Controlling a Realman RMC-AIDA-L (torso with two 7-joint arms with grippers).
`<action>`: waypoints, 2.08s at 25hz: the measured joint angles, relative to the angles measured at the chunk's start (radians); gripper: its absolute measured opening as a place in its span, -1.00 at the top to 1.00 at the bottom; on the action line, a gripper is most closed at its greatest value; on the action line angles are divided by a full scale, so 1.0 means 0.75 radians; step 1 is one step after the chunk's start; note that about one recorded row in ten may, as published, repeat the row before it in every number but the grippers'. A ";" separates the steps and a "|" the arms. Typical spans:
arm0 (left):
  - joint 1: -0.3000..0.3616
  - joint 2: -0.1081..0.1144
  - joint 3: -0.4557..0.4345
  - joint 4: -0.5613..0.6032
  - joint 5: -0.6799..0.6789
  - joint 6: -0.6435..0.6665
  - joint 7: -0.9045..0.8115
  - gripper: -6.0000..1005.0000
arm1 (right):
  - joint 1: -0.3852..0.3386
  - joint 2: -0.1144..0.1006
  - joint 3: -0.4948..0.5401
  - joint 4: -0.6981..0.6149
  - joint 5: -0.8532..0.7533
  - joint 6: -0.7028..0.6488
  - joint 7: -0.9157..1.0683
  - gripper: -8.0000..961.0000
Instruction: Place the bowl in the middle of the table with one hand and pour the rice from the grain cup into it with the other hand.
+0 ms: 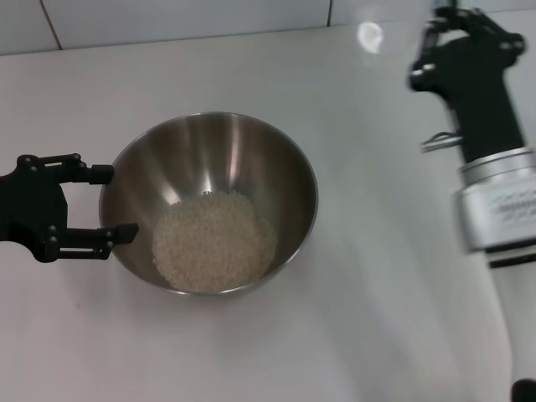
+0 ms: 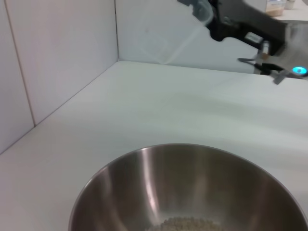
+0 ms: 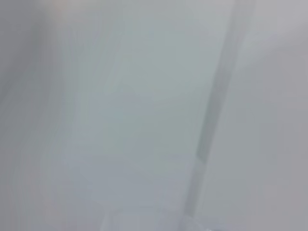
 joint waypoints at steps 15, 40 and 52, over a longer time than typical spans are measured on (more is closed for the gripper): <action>-0.007 -0.002 0.013 -0.009 0.000 -0.006 0.000 -0.65 | 0.225 0.004 -0.070 -0.432 -0.111 0.728 0.667 0.91; 0.003 -0.002 0.014 -0.012 0.000 -0.003 0.000 -0.65 | -0.088 0.003 0.031 -0.311 -0.103 0.554 0.687 0.27; 0.004 -0.001 0.014 -0.012 0.000 -0.002 -0.009 -0.65 | 0.107 -0.164 0.068 -0.878 -0.657 -0.167 1.841 -0.72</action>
